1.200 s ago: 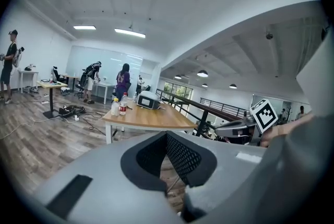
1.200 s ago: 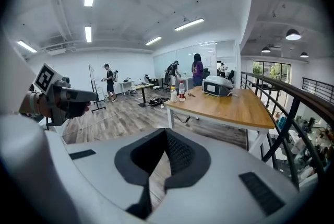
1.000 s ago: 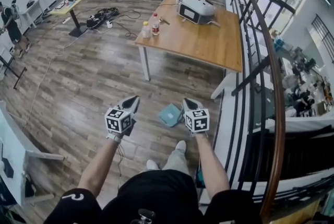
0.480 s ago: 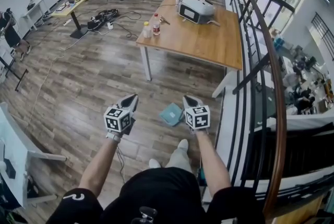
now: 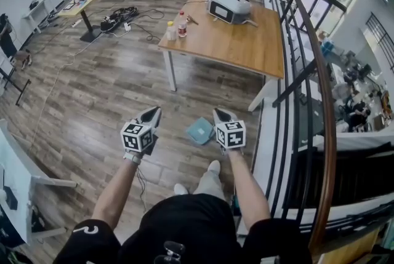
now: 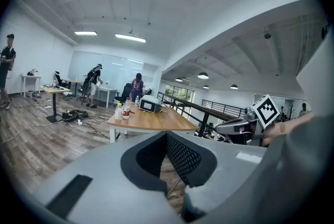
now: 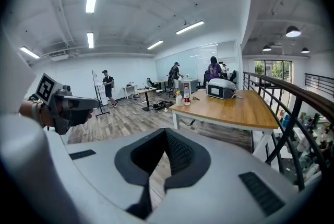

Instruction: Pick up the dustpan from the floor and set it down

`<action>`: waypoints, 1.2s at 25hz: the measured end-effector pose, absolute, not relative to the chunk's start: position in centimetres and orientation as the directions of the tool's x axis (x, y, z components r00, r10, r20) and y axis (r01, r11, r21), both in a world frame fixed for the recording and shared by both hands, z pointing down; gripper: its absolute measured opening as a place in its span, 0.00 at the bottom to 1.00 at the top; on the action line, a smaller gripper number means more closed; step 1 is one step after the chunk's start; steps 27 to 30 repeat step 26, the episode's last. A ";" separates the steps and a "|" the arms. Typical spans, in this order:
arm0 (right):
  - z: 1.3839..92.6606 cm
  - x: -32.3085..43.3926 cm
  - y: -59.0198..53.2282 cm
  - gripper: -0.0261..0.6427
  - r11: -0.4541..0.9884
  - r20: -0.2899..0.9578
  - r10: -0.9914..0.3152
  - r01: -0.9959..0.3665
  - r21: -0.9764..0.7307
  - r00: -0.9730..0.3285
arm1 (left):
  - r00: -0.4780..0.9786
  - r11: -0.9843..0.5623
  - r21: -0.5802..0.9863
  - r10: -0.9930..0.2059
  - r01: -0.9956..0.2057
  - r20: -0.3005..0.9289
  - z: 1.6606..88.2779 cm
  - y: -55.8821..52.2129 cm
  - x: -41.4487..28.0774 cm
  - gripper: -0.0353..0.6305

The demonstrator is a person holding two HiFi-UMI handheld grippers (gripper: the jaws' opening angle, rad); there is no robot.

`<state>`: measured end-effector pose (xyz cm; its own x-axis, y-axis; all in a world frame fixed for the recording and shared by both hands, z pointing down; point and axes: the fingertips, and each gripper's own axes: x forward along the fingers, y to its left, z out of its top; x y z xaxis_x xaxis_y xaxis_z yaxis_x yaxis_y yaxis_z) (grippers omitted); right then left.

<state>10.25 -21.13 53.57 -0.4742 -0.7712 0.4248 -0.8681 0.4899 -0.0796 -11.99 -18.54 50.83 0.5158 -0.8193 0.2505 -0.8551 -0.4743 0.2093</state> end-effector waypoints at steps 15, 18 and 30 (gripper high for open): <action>54.1 10.9 -21.2 0.03 0.484 0.435 -0.769 -0.871 -0.084 -0.469 | 0.532 -0.490 0.215 -0.809 -0.845 0.250 50.4 -18.7 -11.8 0.05; 54.0 10.9 -21.4 0.03 0.483 0.430 -0.772 -0.872 -0.084 -0.469 | 0.535 -0.491 0.218 -0.807 -0.843 0.251 50.4 -18.8 -11.8 0.05; 54.6 11.1 -20.9 0.03 0.480 0.435 -0.771 -0.873 -0.083 -0.465 | 0.537 -0.494 0.216 -0.805 -0.842 0.252 50.9 -18.5 -11.6 0.05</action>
